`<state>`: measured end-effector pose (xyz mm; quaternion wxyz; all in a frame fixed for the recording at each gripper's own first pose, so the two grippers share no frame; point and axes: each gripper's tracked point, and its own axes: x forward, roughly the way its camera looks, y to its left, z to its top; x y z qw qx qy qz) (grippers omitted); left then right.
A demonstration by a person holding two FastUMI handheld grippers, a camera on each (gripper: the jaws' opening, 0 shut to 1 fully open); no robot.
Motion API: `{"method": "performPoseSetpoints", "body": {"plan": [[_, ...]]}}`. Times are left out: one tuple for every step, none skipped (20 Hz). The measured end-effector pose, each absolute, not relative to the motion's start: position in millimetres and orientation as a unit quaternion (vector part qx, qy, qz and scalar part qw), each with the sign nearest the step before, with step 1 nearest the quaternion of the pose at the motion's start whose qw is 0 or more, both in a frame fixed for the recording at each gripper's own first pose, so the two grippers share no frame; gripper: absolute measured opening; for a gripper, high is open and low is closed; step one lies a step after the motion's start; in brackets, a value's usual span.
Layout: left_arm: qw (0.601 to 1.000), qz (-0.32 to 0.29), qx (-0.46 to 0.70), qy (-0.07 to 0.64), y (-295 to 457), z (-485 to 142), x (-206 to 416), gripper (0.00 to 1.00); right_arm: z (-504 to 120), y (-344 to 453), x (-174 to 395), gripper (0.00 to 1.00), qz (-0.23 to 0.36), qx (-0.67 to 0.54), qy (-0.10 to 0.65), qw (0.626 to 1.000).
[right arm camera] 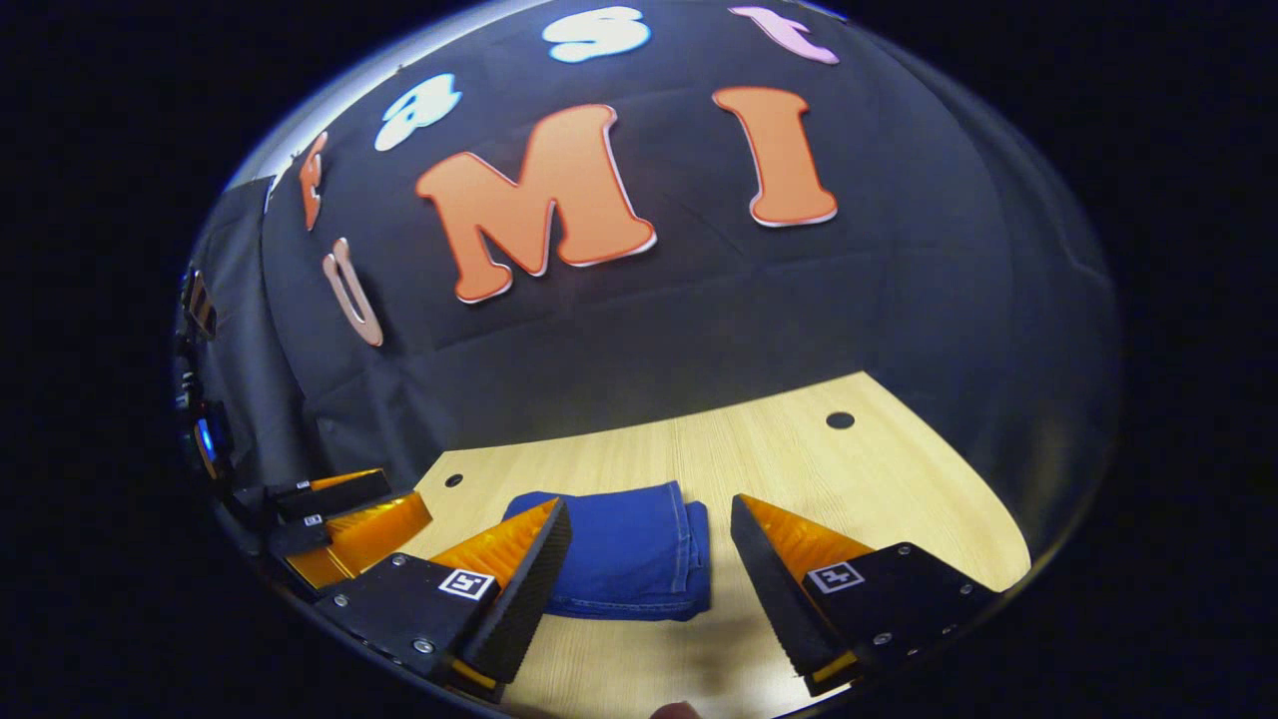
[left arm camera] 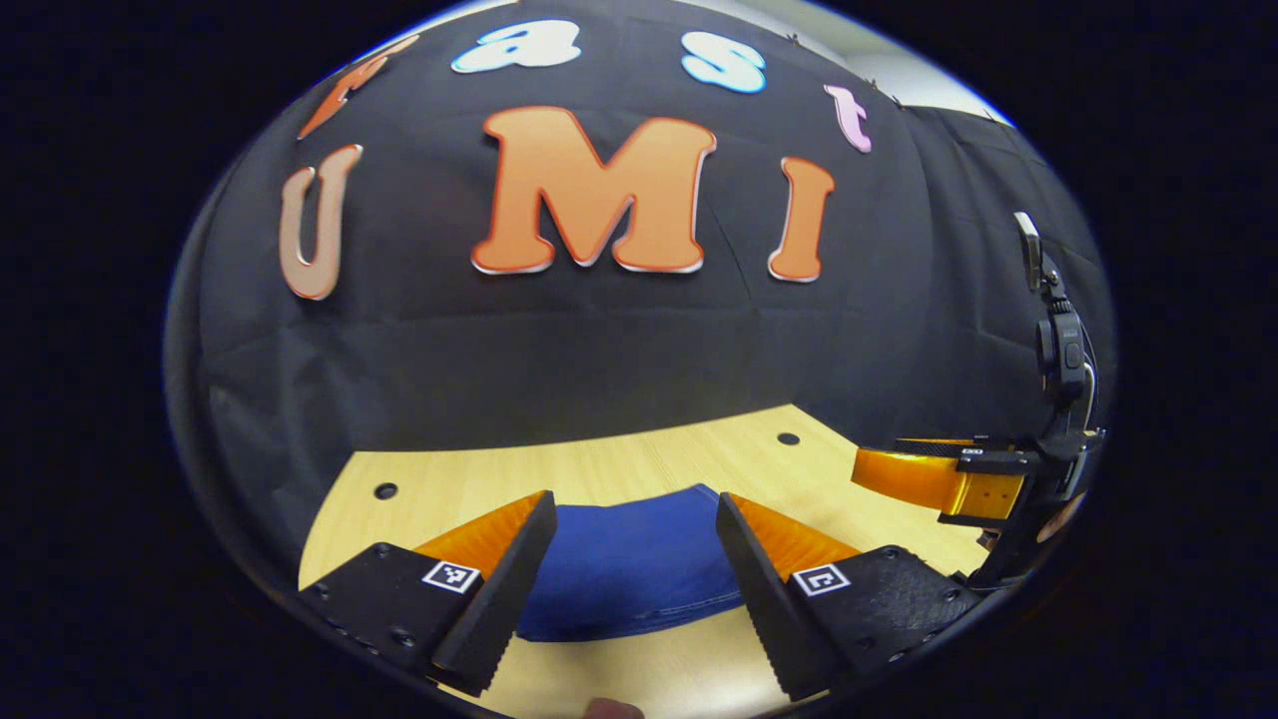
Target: Grasp the waist and the cuffs of the jeans and fold them to make the two legs overlap; first hold the waist and fold one-third of the jeans toward the cuffs, then hold the cuffs and fold the remaining one-third in the same direction to finish folding.
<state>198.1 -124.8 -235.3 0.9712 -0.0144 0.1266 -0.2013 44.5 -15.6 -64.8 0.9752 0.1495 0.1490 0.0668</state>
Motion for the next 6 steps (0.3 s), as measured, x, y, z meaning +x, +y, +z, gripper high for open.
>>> {"method": "performPoseSetpoints", "body": {"plan": [[0.975, -0.192, -0.018, 0.113, -119, -231, 197, 0.98, -55, -7, 36, 0.98, 0.068, 0.139, 0.136, 0.978], [0.978, -0.184, -0.022, 0.099, -112, -228, 197, 0.98, -44, 1, 29, 0.98, 0.071, 0.129, 0.122, 0.981], [0.981, -0.173, -0.025, 0.083, -104, -221, 197, 0.98, -33, 10, 23, 0.98, 0.072, 0.119, 0.107, 0.984], [0.983, -0.165, -0.028, 0.070, -99, -216, 198, 0.97, -23, 19, 16, 0.98, 0.073, 0.109, 0.091, 0.987], [0.985, -0.159, -0.030, 0.055, -93, -210, 197, 0.97, -11, 24, 14, 0.98, 0.068, 0.099, 0.077, 0.990], [0.987, -0.153, -0.032, 0.042, -87, -206, 197, 0.97, -1, 28, 8, 0.98, 0.059, 0.083, 0.060, 0.993]]}}
